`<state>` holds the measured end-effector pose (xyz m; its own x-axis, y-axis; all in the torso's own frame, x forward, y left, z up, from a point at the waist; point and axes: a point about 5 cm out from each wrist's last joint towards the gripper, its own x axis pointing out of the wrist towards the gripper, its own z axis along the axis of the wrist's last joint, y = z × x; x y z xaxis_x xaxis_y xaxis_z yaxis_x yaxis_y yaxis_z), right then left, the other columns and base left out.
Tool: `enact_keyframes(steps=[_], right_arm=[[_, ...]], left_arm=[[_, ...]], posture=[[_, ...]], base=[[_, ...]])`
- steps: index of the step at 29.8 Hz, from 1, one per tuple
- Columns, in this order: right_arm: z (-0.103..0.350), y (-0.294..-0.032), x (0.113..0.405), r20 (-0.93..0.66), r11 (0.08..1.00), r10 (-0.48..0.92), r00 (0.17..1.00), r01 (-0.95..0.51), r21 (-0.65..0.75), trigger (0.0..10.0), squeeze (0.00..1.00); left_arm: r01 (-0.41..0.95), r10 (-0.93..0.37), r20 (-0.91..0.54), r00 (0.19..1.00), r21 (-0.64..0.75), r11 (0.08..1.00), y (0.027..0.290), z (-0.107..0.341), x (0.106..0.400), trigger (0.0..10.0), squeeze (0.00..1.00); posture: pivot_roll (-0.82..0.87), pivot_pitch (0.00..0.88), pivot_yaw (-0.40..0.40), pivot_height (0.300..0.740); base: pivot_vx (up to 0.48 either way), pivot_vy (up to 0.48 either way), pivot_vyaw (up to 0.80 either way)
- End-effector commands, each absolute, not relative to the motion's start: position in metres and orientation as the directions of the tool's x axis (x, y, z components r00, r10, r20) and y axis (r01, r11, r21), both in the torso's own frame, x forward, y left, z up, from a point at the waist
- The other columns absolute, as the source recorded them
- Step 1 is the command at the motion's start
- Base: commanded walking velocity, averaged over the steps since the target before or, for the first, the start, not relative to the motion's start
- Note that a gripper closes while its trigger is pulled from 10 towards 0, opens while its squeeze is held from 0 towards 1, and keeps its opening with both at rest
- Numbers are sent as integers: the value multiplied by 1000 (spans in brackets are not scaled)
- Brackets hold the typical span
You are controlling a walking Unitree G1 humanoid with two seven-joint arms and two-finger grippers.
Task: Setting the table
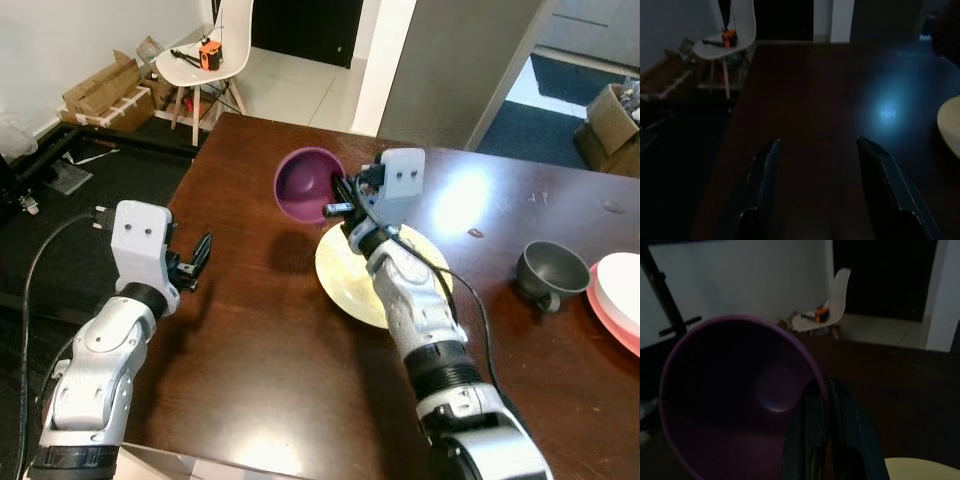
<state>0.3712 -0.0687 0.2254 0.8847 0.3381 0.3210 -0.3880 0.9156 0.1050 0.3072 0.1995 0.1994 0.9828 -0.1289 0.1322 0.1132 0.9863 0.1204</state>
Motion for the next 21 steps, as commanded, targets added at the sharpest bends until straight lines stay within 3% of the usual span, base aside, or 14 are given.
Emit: enact_keyframes(steps=[1, 9, 21], right_arm=[[232, -72, 368, 346, 922, 326, 880, -377, 89, 10000, 0], [248, -85, 372, 387, 943, 263, 884, -319, 89, 10000, 0], [256, -91, 372, 402, 954, 225, 888, -284, 93, 10000, 0]], left_arm=[[104, -123, 155, 980, 128, 986, 202, 206, 304, 10000, 0], [15, -55, 269, 962, 148, 989, 225, 244, 296, 10000, 0], [-16, -32, 339, 940, 139, 990, 227, 265, 297, 10000, 0]], posture=[[107, 67, 16, 740], [170, 32, 43, 740], [194, 10, 34, 740]], base=[[0, 0, 0], [0, 0, 0], [0, 0, 0]])
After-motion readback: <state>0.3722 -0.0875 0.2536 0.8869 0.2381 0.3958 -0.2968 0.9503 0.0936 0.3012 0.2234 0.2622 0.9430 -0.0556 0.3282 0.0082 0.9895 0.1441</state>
